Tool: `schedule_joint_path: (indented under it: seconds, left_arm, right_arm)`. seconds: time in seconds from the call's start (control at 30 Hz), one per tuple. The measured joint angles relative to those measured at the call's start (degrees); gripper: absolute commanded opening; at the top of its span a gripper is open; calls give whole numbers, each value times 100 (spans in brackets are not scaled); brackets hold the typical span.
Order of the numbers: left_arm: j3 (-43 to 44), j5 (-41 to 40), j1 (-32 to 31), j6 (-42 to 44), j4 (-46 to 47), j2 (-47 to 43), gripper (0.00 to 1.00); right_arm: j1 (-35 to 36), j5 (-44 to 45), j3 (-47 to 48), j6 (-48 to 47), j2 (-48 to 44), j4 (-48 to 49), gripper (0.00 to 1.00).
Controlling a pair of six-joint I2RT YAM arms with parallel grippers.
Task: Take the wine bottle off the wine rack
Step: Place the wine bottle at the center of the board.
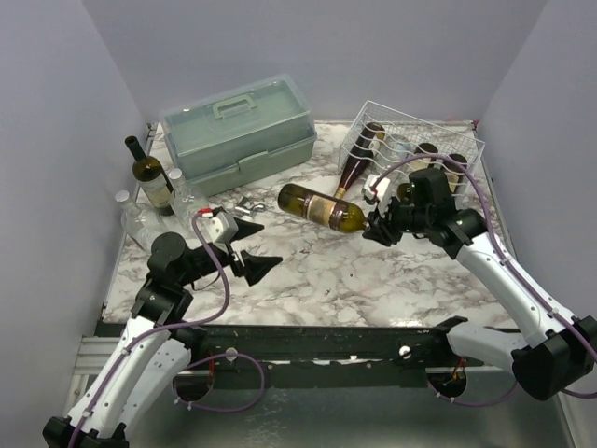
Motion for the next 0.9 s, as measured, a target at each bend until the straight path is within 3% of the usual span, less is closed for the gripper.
schedule_joint_path:
  seconds: [0.2, 0.5, 0.73, 0.9]
  left_arm:
    - [-280, -92, -859, 660, 155, 11, 96]
    - [-348, -1220, -2500, 2400, 251, 164, 99]
    - [31, -2140, -3390, 3526, 236, 1467, 99]
    - [516, -2424, -3679, 3880, 205, 2402, 99]
  right_arm:
    - [0, -452, -234, -678, -92, -372, 0]
    - [0, -859, -686, -1274, -109, -717, 0]
    - [0, -979, -1010, -1375, -133, -752, 0]
    - [-2, -1071, -1060, -1416, -273, -748, 0]
